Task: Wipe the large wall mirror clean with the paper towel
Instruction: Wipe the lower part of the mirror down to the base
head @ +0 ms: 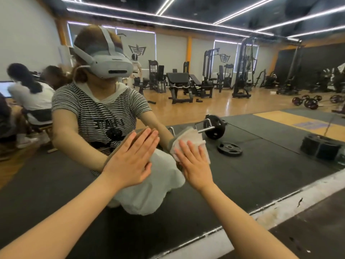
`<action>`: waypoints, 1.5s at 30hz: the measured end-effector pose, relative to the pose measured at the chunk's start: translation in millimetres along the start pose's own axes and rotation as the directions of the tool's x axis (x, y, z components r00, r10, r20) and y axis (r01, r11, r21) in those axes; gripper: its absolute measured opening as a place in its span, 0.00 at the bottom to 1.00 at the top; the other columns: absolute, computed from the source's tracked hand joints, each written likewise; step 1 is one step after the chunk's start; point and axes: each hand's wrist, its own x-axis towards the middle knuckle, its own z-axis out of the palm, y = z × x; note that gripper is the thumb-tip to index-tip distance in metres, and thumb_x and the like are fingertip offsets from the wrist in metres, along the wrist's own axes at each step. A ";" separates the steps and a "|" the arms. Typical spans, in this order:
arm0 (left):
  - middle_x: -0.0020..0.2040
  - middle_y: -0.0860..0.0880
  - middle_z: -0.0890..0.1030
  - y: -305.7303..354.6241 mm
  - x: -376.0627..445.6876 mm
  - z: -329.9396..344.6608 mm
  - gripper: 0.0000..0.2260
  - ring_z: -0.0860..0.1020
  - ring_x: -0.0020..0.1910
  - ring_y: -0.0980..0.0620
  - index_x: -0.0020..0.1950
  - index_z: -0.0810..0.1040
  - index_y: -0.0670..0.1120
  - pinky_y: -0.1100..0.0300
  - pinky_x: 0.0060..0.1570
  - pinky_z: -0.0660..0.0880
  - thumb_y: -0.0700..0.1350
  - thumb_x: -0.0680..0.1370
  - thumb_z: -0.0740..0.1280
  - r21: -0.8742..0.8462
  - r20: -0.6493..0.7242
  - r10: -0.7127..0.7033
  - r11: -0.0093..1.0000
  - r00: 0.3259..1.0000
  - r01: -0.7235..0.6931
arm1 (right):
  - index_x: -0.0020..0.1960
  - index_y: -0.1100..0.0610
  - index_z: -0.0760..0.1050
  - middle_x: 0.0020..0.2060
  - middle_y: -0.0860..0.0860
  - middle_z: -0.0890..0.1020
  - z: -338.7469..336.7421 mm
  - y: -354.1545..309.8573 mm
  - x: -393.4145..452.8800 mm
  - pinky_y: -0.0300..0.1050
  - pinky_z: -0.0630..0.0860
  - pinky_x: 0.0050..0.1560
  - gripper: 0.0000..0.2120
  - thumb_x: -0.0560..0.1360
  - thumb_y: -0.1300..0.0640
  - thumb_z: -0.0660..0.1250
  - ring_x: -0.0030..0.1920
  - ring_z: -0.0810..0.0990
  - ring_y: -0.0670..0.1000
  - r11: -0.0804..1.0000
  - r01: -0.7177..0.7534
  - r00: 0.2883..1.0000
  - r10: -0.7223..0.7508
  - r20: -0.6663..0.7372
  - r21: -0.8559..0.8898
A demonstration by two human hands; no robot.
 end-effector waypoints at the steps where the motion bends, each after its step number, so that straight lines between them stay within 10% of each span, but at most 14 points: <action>1: 0.78 0.39 0.54 0.4 0.2 -0.4 0.33 0.50 0.78 0.42 0.77 0.57 0.38 0.45 0.76 0.42 0.53 0.75 0.56 0.009 0.006 -0.007 1.000 1.000 0.007 | 0.78 0.44 0.46 0.79 0.43 0.44 -0.2 13.3 -4.0 0.52 0.39 0.74 0.36 0.74 0.55 0.56 0.78 0.43 0.49 0.999 -0.031 0.999 0.031 -0.019 -0.013; 10: 0.80 0.42 0.48 5.4 1.5 -3.0 0.35 0.50 0.78 0.43 0.79 0.52 0.39 0.44 0.76 0.47 0.53 0.75 0.56 0.072 -0.037 -0.029 0.997 0.999 0.032 | 0.69 0.58 0.63 0.69 0.57 0.63 -8.3 103.4 -21.9 0.60 0.54 0.67 0.26 0.71 0.59 0.55 0.67 0.63 0.61 0.995 -0.095 0.995 0.094 -0.040 -0.043; 21: 0.74 0.37 0.59 81.6 37.0 -25.6 0.35 0.41 0.78 0.47 0.73 0.59 0.36 0.39 0.72 0.44 0.58 0.73 0.56 0.140 0.169 -0.500 0.865 0.849 0.482 | 0.80 0.48 0.44 0.79 0.47 0.42 11.5 123.4 -35.2 0.57 0.38 0.75 0.36 0.75 0.56 0.55 0.78 0.42 0.51 0.997 0.022 0.995 -0.015 -0.094 0.070; 29: 0.79 0.40 0.43 141.8 103.2 -11.7 0.60 0.41 0.78 0.43 0.79 0.40 0.40 0.40 0.72 0.46 0.67 0.64 0.73 0.140 0.269 -0.486 0.874 0.831 0.466 | 0.80 0.50 0.44 0.79 0.49 0.46 25.9 128.8 -40.1 0.58 0.38 0.76 0.36 0.76 0.57 0.56 0.79 0.44 0.52 0.993 0.088 0.984 -0.074 -0.164 0.083; 39: 0.78 0.37 0.45 155.9 121.8 -21.6 0.65 0.38 0.77 0.41 0.78 0.37 0.38 0.39 0.73 0.48 0.66 0.61 0.76 0.108 0.386 -0.542 0.830 0.746 0.547 | 0.80 0.51 0.46 0.79 0.50 0.46 20.8 156.3 -51.6 0.58 0.40 0.76 0.34 0.76 0.57 0.54 0.79 0.45 0.52 0.957 0.289 0.952 -0.284 -0.114 0.027; 45: 0.75 0.36 0.29 164.1 134.6 -12.7 0.67 0.30 0.74 0.38 0.75 0.29 0.37 0.39 0.71 0.36 0.63 0.61 0.78 0.118 0.503 -0.493 0.852 0.709 0.509 | 0.80 0.51 0.47 0.79 0.50 0.48 25.1 152.9 -49.0 0.58 0.40 0.76 0.32 0.78 0.57 0.53 0.79 0.46 0.53 0.968 0.251 0.954 -0.252 -0.165 -0.026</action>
